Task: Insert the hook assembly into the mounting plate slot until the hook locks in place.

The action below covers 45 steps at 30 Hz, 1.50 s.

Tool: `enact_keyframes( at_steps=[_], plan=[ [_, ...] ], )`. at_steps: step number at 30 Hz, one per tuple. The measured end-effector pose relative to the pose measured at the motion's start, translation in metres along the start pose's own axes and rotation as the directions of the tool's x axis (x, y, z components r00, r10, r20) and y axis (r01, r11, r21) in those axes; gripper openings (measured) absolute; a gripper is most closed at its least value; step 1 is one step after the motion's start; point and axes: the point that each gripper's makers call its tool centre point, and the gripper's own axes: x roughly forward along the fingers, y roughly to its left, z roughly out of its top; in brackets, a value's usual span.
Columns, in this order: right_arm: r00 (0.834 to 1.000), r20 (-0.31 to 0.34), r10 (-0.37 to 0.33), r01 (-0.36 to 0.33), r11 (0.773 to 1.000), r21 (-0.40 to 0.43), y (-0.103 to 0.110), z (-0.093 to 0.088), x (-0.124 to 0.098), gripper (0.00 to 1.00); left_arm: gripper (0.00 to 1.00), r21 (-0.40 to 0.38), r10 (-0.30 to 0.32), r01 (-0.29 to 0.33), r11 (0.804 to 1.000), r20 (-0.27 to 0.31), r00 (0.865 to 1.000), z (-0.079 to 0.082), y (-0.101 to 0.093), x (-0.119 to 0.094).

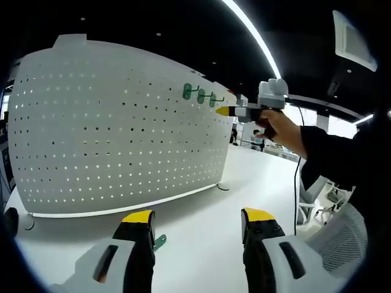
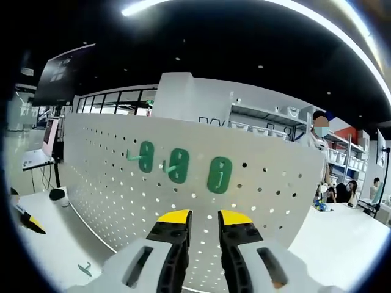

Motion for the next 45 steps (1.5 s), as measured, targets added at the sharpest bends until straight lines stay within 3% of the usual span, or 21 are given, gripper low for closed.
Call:
enact_keyframes(
  at_steps=[14,27,36,45],
  plan=[
    [0.997,-0.043,0.064,-0.064,0.998,0.008,0.031,-0.034,-0.023,0.16,0.58,0.005,0.009,-0.009,1.0,-0.012,1.0,-0.003,0.003,0.0],
    [0.975,-0.115,0.19,-0.192,0.981,-0.004,0.086,-0.071,-0.022,0.16,0.57,-0.005,0.033,-0.033,0.999,-0.019,0.999,-0.006,0.011,-0.002],
    [0.943,-0.162,0.291,-0.298,0.954,-0.019,0.129,-0.093,-0.016,0.16,0.57,-0.003,0.031,-0.031,1.0,-0.044,0.999,-0.013,0.011,0.002],
    [0.881,-0.234,0.412,-0.43,0.902,-0.033,0.181,-0.123,-0.004,0.11,0.57,-0.017,0.028,-0.029,0.999,-0.049,0.998,-0.014,0.012,0.003]
  ],
)
